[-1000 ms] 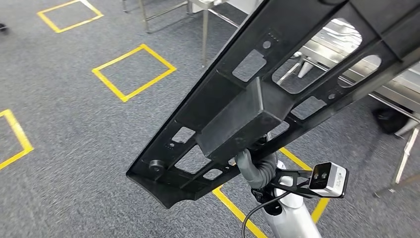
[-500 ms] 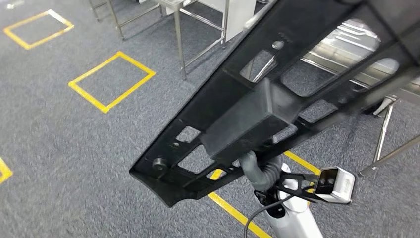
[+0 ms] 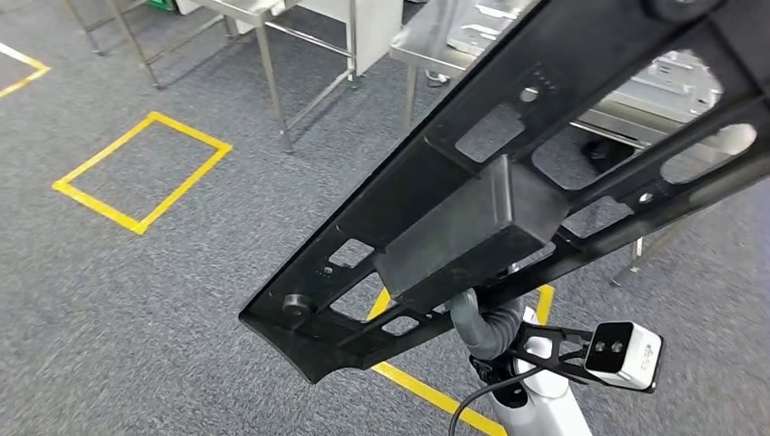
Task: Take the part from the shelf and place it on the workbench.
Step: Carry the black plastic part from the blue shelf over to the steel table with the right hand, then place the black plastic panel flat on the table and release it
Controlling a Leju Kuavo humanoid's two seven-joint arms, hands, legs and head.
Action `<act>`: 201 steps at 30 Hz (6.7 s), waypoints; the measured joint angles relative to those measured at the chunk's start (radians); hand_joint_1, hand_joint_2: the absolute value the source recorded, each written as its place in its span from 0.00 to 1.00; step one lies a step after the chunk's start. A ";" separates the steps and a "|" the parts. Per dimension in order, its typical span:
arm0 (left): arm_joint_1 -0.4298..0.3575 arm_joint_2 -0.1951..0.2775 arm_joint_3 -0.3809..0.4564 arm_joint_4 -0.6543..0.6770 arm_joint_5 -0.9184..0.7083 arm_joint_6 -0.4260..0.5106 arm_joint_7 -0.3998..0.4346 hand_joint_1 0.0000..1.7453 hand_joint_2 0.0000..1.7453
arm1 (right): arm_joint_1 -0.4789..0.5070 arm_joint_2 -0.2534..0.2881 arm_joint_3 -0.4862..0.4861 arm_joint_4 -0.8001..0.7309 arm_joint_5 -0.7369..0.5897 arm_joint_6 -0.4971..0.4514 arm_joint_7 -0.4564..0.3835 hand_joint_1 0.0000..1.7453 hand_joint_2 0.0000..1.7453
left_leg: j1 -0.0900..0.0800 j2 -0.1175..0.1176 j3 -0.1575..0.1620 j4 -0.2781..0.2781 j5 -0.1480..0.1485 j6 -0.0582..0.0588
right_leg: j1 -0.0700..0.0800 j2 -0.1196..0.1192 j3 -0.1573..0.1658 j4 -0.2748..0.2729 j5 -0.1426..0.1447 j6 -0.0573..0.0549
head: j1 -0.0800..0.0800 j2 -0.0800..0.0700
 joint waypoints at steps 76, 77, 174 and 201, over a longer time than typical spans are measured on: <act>-0.011 0.000 0.027 0.000 0.047 -0.057 0.000 0.00 1.00 | -0.018 -0.002 -0.006 -0.027 -0.018 -0.014 0.030 1.00 1.00 | -0.003 0.022 0.116 0.047 -0.089 -0.035 | -0.001 -0.041 0.029 -0.118 0.088 -0.042 | 0.001 0.000; -0.012 -0.001 0.027 0.000 0.048 -0.057 0.000 0.00 1.00 | -0.018 -0.002 -0.006 -0.028 -0.017 -0.013 0.030 1.00 1.00 | -0.002 0.021 0.080 0.108 -0.094 -0.038 | 0.000 -0.040 0.045 -0.121 0.078 -0.048 | 0.001 0.000; 0.002 -0.006 0.039 0.000 0.052 -0.047 -0.017 0.00 1.00 | 0.009 0.002 -0.033 0.004 0.085 -0.077 0.009 1.00 1.00 | -0.012 0.006 -0.119 0.286 -0.159 -0.036 | -0.002 -0.034 0.083 -0.134 0.065 -0.051 | 0.000 0.000; -0.011 0.001 0.043 0.000 0.010 -0.064 -0.049 0.00 1.00 | -0.807 -0.086 0.038 1.114 1.789 -0.705 0.650 1.00 1.00 | -0.023 -0.002 -0.096 0.112 -0.017 -0.019 | 0.005 -0.042 0.052 -0.142 0.096 -0.049 | 0.000 0.000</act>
